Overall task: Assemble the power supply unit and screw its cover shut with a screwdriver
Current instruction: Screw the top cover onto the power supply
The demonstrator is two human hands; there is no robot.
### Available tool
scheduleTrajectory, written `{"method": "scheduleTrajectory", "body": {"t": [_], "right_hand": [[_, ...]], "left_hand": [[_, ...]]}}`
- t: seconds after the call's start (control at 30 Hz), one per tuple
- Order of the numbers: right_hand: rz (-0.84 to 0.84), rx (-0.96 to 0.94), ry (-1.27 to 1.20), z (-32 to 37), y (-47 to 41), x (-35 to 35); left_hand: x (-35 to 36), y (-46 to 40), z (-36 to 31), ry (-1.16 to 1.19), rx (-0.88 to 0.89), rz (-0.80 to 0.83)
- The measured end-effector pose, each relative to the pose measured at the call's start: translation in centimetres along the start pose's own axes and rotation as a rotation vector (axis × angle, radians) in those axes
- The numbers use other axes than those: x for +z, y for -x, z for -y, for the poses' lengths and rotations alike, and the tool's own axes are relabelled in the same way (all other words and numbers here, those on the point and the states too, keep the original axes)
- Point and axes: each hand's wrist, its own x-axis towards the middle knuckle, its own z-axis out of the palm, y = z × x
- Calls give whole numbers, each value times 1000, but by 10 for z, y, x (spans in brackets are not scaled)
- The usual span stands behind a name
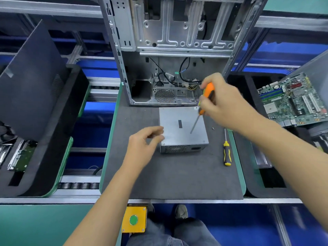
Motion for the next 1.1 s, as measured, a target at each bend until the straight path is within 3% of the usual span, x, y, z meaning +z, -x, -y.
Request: {"method": "scheduleTrajectory", "body": {"t": [0.2, 0.4, 0.77, 1.1], "right_hand": [[-201, 191, -95, -46, 29, -17], [-249, 232, -151, -62, 46, -12], [-238, 257, -156, -75, 50, -8], [-218, 216, -194, -76, 50, -8]], "left_hand": [[61, 5, -10, -296, 270, 57], [108, -6, -22, -393, 319, 34], [120, -14, -22, -478, 213, 80], [118, -23, -27, -484, 29, 231]]}}
